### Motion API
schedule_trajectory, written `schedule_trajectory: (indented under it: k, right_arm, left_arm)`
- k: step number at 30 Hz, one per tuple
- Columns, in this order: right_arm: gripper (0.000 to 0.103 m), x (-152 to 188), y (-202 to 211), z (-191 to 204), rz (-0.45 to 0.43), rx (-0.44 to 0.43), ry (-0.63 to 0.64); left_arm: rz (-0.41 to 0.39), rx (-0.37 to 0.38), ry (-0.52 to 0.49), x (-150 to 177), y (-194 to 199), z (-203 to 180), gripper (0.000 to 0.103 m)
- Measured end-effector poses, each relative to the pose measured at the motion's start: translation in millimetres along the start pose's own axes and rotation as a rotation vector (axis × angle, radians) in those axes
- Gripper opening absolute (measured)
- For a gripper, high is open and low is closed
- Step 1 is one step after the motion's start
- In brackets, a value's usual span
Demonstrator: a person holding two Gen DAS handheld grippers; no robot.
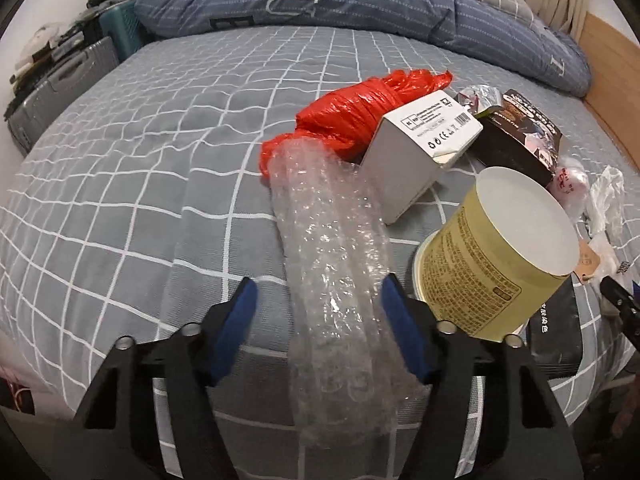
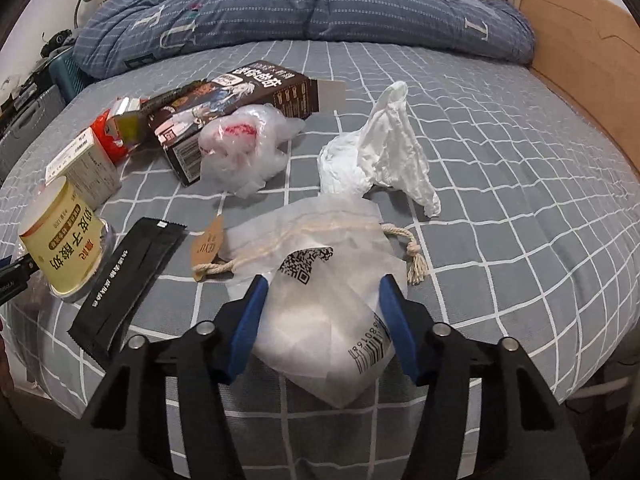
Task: Collect trash
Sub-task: 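Grasp the bubble wrap with the left tool while the right tool grasps the white drawstring bag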
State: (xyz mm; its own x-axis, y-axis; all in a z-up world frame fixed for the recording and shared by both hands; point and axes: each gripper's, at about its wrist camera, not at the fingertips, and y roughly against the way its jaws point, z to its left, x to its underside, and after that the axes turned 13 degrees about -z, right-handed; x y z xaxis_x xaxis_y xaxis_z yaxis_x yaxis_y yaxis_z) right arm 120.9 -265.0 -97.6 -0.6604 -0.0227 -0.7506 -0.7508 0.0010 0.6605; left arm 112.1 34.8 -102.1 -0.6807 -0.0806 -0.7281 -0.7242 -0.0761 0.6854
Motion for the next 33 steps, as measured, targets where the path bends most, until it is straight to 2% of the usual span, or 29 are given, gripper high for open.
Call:
schedule_trajectory:
  k: [3, 5, 16, 33]
  right_arm:
    - [0.052, 1.1, -0.9, 2.8, -0.005, 0.008, 0.021]
    - [0.051, 2.0, -1.1, 3.7, -0.006, 0.011, 0.024]
    - [0.047, -3.2, 6.9, 3.2, -0.019, 0.015, 0.018]
    - [0.043, -16.9, 34.3, 4.5, -0.053, 0.010, 0.004]
  left_arm:
    - [-0.002, 0.023, 0.001, 2.9, 0.4, -3.3, 0.044]
    - [-0.005, 0.029, -0.008, 2.7, 0.4, -5.9, 0.040]
    - [-0.017, 0.045, 0.012, 1.2, 8.4, -5.4, 0.032]
    - [-0.059, 0.051, 0.002, -8.6, 35.8, -6.9, 0.031]
